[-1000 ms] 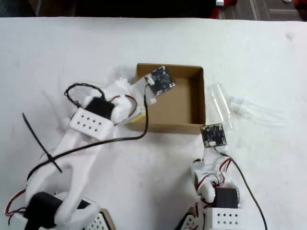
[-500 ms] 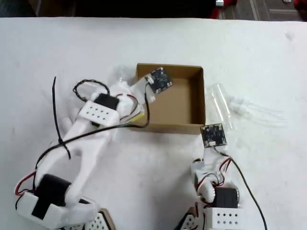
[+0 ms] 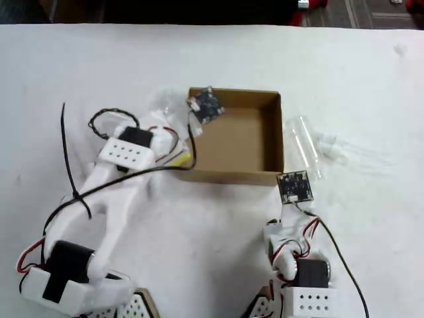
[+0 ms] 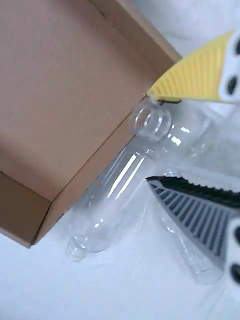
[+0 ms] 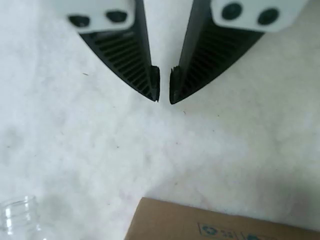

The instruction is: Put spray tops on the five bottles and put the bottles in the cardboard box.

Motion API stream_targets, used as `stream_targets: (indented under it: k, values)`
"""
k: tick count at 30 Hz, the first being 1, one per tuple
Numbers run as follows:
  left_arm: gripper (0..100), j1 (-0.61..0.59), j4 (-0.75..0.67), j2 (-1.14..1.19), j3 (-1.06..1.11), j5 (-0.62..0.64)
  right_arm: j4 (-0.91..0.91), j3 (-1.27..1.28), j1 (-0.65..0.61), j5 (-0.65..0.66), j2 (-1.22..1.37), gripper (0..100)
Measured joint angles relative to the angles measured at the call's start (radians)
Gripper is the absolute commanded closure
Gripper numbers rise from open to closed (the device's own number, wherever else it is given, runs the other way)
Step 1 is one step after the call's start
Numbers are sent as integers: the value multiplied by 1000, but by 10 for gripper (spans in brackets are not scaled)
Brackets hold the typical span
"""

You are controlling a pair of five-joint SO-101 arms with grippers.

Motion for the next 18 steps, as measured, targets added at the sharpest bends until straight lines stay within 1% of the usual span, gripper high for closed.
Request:
stream_targets:
  k: [5,10,18]
  values:
    - [758,-5,0,0,0,26,0,0,0,0,0,975]
    - [818,-5,0,0,0,28,0,0,0,0,0,975]
    - [823,-2,0,0,0,31,0,0,0,0,0,975]
